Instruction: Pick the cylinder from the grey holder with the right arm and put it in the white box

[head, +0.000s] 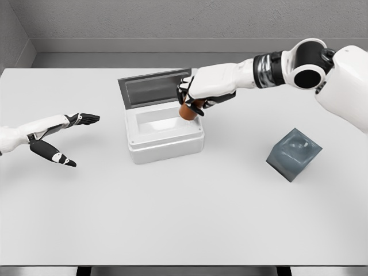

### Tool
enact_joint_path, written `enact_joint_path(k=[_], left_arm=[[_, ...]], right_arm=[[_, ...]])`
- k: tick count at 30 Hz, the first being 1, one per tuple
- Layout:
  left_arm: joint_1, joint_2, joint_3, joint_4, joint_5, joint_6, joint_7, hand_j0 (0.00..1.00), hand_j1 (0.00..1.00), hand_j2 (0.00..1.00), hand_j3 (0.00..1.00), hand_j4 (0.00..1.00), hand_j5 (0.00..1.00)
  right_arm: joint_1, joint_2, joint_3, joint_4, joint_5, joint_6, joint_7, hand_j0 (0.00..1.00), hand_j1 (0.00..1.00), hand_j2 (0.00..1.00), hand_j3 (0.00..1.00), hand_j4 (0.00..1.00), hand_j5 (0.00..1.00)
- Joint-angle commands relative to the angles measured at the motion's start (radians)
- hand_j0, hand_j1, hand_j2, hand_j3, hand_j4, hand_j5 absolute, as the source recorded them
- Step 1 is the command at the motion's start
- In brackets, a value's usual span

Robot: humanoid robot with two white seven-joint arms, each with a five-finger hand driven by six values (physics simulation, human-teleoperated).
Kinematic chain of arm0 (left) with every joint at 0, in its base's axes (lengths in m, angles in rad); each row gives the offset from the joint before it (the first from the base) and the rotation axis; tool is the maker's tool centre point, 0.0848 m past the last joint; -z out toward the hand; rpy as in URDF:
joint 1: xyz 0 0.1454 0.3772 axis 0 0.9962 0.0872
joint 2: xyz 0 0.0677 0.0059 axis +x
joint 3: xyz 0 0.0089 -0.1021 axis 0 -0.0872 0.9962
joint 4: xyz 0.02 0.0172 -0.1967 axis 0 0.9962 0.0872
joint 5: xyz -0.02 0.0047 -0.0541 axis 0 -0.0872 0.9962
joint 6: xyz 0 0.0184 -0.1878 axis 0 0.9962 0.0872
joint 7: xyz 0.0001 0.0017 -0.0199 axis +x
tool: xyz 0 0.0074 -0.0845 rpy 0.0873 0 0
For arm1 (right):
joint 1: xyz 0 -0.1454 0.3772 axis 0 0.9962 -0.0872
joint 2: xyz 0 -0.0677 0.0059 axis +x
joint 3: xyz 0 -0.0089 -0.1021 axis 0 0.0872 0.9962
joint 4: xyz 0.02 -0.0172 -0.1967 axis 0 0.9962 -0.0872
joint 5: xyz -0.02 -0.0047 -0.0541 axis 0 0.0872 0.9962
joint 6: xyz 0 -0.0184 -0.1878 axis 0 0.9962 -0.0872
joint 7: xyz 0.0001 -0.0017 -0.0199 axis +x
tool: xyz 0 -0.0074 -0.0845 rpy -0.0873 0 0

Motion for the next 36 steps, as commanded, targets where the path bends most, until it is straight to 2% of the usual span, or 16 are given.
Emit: enact_joint_path(k=[1,5,36], left_arm=[[0.0,0.001,0.0,0.0,0.008,0.002,0.0,1.0,1.0,1.0,1.0,1.0,1.0],[0.0,0.001,0.0,0.0,0.006,0.002,0.0,1.0,1.0,1.0,1.0,1.0,1.0],[0.006,0.002,0.002,0.0,0.008,0.002,0.0,1.0,1.0,1.0,1.0,1.0,1.0]], right_arm=[[0.0,0.0,0.001,0.0,-0.005,0.003,-0.001,0.23,0.23,0.23,0.23,0.23,0.23],[0.0,0.0,0.001,0.0,-0.005,0.003,-0.001,0.27,0.27,0.27,0.27,0.27,0.27],[-0.006,0.017,0.002,0.012,0.012,0.003,-0.001,0.28,0.28,0.28,0.28,0.28,0.28]])
